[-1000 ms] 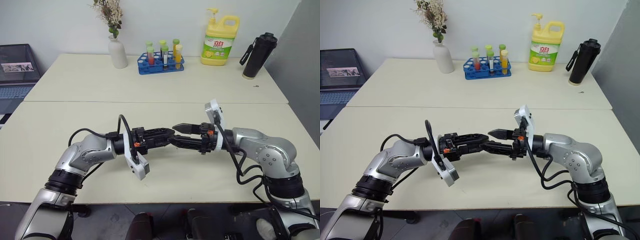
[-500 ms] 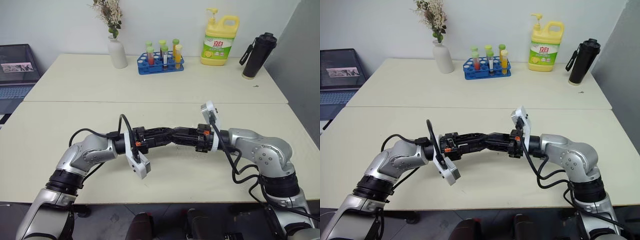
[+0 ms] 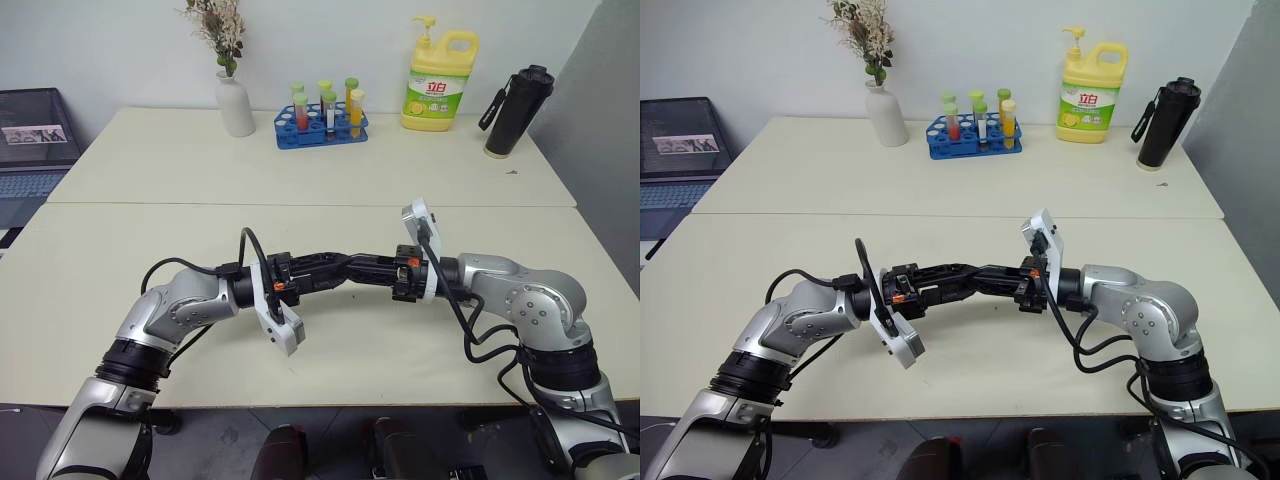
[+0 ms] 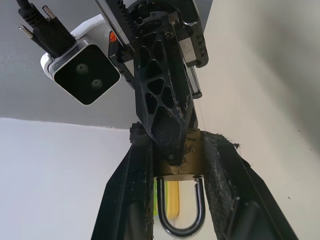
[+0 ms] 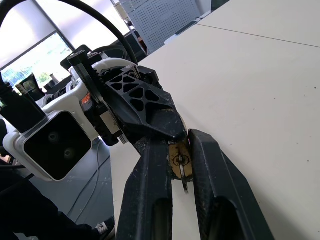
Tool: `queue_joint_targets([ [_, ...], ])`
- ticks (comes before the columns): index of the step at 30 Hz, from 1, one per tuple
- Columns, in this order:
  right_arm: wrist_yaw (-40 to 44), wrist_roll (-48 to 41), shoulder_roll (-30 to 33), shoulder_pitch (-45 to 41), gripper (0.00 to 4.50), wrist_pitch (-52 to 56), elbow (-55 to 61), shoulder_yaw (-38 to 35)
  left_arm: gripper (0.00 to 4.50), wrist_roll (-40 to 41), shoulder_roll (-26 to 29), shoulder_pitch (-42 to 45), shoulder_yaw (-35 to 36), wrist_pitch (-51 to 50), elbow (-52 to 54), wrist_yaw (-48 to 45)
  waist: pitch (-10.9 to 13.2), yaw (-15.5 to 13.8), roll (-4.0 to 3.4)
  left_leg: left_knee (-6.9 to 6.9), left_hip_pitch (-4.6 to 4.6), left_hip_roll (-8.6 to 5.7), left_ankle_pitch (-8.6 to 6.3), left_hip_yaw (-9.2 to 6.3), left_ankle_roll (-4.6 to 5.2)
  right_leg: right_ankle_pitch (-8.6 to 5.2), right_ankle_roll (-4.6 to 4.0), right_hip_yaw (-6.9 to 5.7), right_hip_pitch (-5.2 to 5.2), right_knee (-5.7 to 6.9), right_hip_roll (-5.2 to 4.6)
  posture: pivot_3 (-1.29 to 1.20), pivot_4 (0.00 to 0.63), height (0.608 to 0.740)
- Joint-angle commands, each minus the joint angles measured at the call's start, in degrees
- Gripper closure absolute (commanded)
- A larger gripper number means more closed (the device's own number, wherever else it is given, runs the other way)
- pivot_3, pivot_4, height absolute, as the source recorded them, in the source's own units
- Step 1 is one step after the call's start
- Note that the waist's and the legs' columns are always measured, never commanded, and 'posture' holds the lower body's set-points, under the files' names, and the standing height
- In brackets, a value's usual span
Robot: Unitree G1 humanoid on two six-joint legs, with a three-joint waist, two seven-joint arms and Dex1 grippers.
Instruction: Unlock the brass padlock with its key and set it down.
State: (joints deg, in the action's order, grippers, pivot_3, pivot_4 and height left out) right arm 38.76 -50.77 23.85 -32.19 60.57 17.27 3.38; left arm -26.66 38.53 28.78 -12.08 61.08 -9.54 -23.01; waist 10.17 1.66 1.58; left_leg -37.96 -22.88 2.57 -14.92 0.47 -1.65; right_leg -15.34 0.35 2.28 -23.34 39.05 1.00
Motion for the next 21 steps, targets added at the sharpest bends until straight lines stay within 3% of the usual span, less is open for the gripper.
queue_joint_targets([
  [1,0.8,-1.4,-0.4,-1.3,4.31,-0.2,1.3,-0.8,2.32,4.9,-0.7,0.2,0.4,-1.6,1.9,0.6,0.0,0.0,0.0,0.0,0.0,0.0,0.0,-0.01,0.0,0.0,0.0,0.0,0.0,0.0,0.0,0.0,0.15,0.74],
  [7,1.4,0.2,0.3,-1.3,4.31,-1.5,0.3,-0.7,0.44,16.5,1.1,-3.7,2.5,-9.4,10.7,-2.2,0.0,0.1,0.0,0.01,0.0,0.01,0.0,-0.01,0.0,0.02,-0.03,0.01,0.0,0.0,-0.01,0.0,0.15,0.74],
  [14,3.5,1.8,2.0,-1.9,4.31,-3.3,-1.0,-0.1,0.44,23.8,2.6,-5.2,5.7,-20.5,16.1,-5.7,0.0,0.0,0.0,-0.01,0.01,0.01,0.0,-0.03,0.0,-0.04,0.07,-0.02,0.0,0.01,0.01,0.0,0.15,0.74],
  [17,4.5,2.4,2.9,-2.1,4.31,-4.1,-1.6,0.3,1.02,28.7,3.8,-5.1,6.1,-23.8,19.8,-8.8,0.0,0.1,0.0,0.0,0.0,0.0,0.0,-0.03,0.0,-0.04,0.07,-0.01,0.0,-0.01,0.02,0.0,0.15,0.74],
  [21,4.5,2.5,2.8,-2.3,4.31,-4.5,-2.5,0.1,2.23,30.2,4.8,-7.3,4.7,-25.3,22.9,-13.1,0.0,0.0,-0.01,0.02,0.01,0.01,0.0,-0.02,0.0,-0.04,0.06,0.01,0.0,-0.02,0.04,0.0,0.15,0.74],
])
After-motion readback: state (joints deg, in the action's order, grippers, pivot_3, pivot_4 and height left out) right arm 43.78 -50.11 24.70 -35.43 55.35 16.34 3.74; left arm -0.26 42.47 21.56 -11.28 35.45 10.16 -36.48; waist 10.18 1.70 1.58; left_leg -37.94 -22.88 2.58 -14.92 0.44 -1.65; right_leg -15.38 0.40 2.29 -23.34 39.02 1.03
